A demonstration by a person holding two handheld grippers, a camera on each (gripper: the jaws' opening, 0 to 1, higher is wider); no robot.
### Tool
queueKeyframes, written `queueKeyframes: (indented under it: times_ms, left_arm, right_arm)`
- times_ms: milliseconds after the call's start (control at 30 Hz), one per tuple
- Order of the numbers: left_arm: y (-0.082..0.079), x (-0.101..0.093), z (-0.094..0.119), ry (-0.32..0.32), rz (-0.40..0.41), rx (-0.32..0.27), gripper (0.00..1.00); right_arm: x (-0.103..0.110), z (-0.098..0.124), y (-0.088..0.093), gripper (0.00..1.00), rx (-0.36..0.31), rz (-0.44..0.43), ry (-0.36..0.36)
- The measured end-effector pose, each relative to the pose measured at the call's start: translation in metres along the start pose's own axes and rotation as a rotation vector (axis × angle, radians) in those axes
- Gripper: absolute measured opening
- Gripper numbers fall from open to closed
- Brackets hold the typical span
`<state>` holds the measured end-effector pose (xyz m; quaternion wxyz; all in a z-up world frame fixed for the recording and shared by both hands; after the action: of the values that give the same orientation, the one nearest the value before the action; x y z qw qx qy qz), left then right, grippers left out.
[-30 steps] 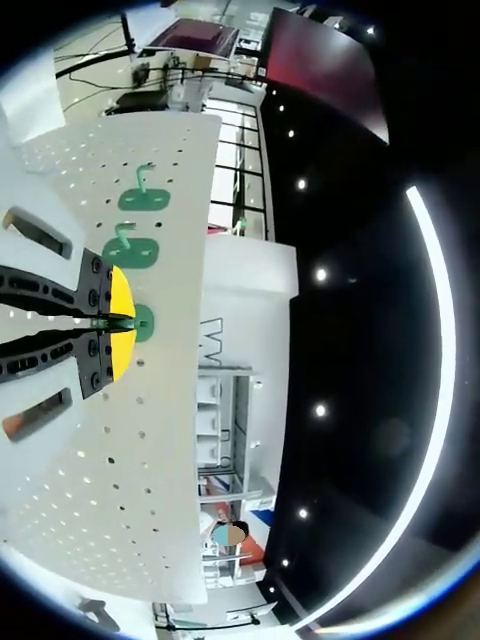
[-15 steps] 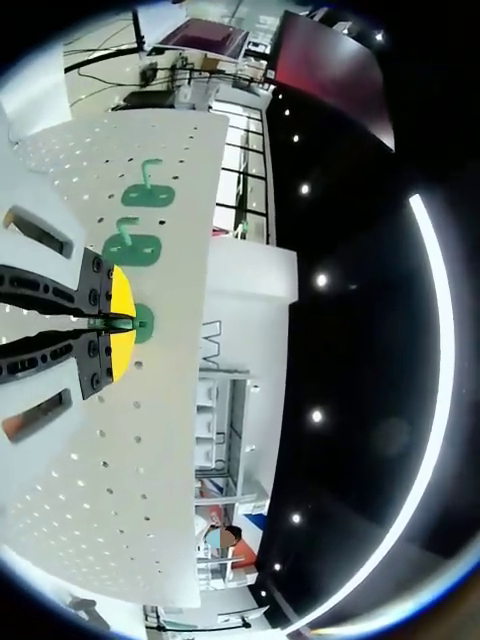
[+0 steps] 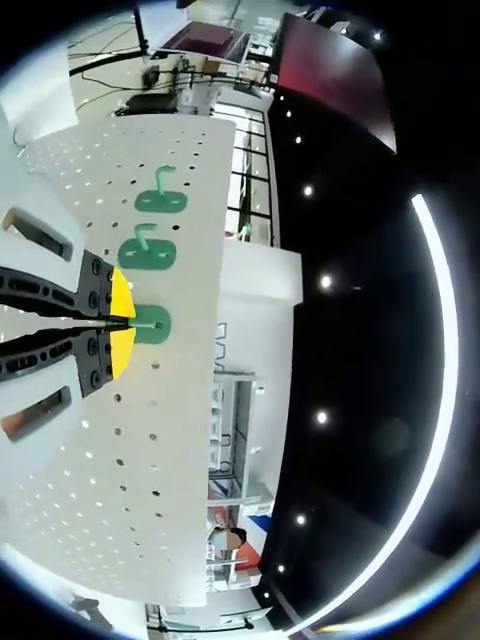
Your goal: Insert the hook assembly into the mounting plate slot until the hook locks in place.
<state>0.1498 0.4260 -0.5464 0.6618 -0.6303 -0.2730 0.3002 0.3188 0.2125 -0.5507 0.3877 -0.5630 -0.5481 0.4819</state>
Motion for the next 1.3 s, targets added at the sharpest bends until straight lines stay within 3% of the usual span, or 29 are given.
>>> queueKeyframes:
  times_ms: [533, 967, 1300]
  left_arm:
    - [0.0006, 0.0001, -0.0009, 0.005, 0.005, 0.000, 0.88]
    - [0.0028, -0.0008, -0.0030, 0.013, 0.009, 0.006, 0.87]
    - [0.0029, -0.0013, -0.0035, 0.019, 0.010, 0.008, 0.86]
  right_arm:
    - [-0.0036, 0.0000, -0.0045, 0.01, -0.018, 0.002, -0.001]
    - [-0.0037, 0.0019, -0.0098, 0.00, -0.060, -0.063, -0.003]
    - [-0.0039, 0.0001, -0.0032, 0.00, -0.052, -0.109, 0.002]
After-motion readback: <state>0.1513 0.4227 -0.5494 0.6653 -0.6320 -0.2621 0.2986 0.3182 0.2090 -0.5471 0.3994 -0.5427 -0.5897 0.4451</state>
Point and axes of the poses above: the point that each gripper's makers call its tool centre point, and the gripper's own axes: z roughly backward along the fingers, x roughly to its left, y roughly out of its underside, the point moved 10 cm from there along z, roughly backward along the fingers, and after that the axes turned 3 degrees about y, right-handed, at the moved point
